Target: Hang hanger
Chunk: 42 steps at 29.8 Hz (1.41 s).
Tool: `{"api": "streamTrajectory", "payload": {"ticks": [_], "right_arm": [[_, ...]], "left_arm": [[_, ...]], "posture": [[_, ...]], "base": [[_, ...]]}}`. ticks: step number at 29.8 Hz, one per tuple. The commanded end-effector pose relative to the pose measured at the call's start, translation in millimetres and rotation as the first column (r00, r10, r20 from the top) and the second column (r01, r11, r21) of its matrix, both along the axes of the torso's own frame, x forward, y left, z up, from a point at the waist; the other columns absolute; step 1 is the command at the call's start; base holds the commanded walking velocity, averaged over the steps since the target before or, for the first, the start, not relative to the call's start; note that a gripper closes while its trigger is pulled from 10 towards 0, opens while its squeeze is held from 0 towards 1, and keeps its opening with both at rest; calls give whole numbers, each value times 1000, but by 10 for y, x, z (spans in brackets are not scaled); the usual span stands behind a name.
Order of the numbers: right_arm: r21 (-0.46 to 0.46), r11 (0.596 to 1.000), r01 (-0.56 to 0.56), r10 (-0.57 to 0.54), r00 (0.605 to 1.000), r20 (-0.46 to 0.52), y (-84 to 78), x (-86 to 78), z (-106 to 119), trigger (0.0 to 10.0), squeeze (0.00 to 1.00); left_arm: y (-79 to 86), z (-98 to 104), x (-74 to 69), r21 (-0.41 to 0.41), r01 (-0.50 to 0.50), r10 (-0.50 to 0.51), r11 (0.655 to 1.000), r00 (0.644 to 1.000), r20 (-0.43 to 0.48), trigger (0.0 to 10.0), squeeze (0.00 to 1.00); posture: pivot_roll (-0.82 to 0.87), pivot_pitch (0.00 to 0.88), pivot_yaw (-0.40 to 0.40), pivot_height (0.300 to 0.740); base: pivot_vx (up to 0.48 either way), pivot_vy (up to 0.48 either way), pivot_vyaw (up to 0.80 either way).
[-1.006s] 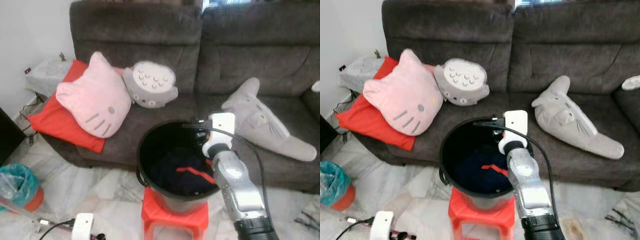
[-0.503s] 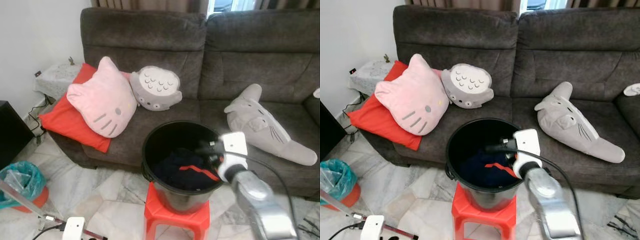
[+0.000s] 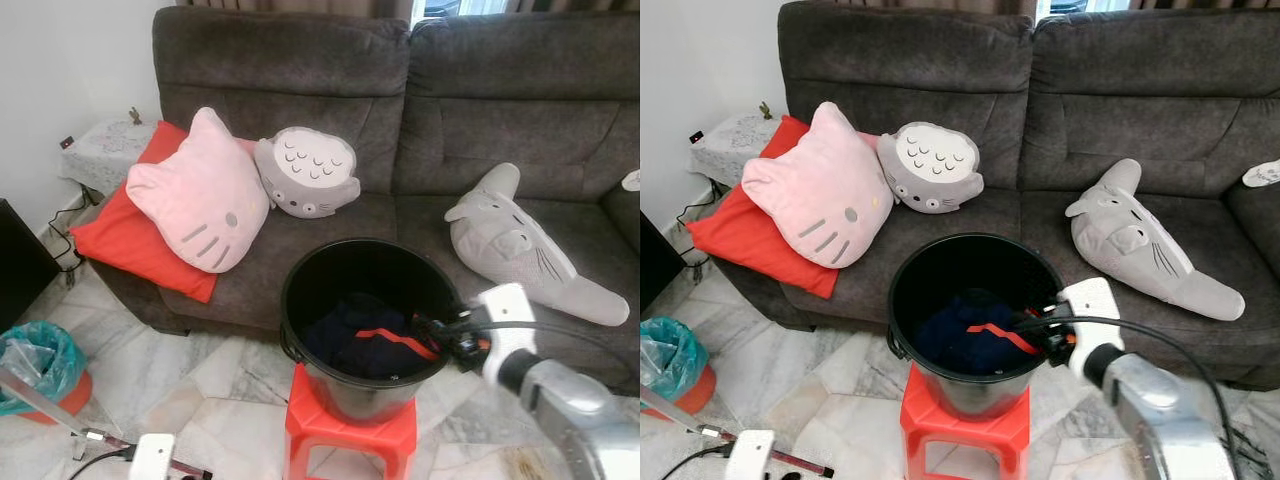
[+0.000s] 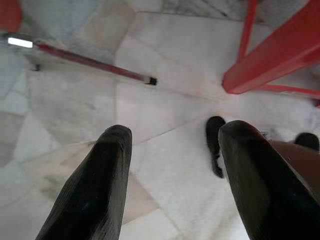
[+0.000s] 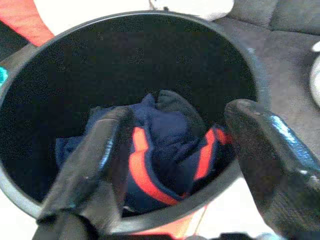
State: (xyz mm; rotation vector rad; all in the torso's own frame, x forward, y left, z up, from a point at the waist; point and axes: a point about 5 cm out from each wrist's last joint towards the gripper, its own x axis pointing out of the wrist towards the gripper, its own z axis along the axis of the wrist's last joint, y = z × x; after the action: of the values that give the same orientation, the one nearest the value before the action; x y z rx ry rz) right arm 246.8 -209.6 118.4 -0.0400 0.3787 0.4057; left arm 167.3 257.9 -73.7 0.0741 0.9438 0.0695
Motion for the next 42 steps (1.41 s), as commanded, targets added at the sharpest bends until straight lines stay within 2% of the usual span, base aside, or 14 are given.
{"api": "streamTrajectory", "payload": {"ticks": [1,4,7,8,9,10,13,14,17,23,30,36,42], "right_arm": [[59,997,-50,48,999,25,48,2,93,10000,1000],[89,996,-32,28,999,39,21,39,128,10000,1000],[61,997,54,-53,999,-7,-112,86,17,10000,1000],[60,996,63,-62,998,-17,-131,91,-6,10000,918],[67,995,69,-67,997,-26,-143,94,-23,10000,333],[106,994,41,-38,999,-29,-121,97,-28,10000,0],[125,992,12,-9,1000,-27,-104,130,-53,10000,0],[85,996,39,-34,998,-54,-142,177,-114,10000,0],[93,993,71,-64,995,-77,-164,260,-163,10000,0],[160,987,-17,30,996,-81,-63,333,-160,10000,0],[198,972,-124,141,987,-73,14,350,-165,10000,0],[226,968,-114,144,982,-123,42,354,-251,10000,0],[283,958,-48,102,978,-180,74,345,-336,10000,0]], "left_arm": [[18,-16,-42,-8,-10,10,1000,1000,-22,10000,0],[-15,-20,-25,-11,-6,6,1000,1000,-20,10000,0],[-204,-55,27,-28,11,-11,1000,1000,-16,10000,0],[-246,-60,40,-31,14,-15,999,1000,-14,10000,0],[-288,-66,53,-35,18,-18,999,1000,-13,10000,0],[-366,-76,72,-41,24,-24,999,1000,-12,10000,0],[-426,-85,83,-47,28,-29,998,1000,-12,10000,0],[-452,-89,86,-50,30,-30,998,999,-12,10000,0],[-473,-90,94,-53,24,-25,998,1000,-11,10000,0],[-484,-84,119,-49,22,-23,999,1000,-15,10000,0],[-422,-74,118,-41,16,-17,999,1000,-20,10000,0],[-353,-65,105,-32,15,-16,999,1000,-25,10000,0],[-248,-26,131,-24,9,-9,1000,1000,-15,10000,0]], "posture": [[-103,0,50,740],[-103,0,50,740],[-98,0,48,740],[-98,0,48,740],[-98,0,48,740],[-97,0,49,740],[-99,0,50,740],[-95,0,50,740],[-86,0,48,740],[-85,0,53,740],[-82,2,56,740],[-81,4,58,740],[-80,6,59,740]], "base": [[0,0,0],[0,0,0],[0,0,0],[0,0,0],[0,0,0],[0,0,0],[0,0,0],[0,0,0],[0,0,0],[0,0,0],[0,0,0],[0,0,0],[0,0,0]]}}
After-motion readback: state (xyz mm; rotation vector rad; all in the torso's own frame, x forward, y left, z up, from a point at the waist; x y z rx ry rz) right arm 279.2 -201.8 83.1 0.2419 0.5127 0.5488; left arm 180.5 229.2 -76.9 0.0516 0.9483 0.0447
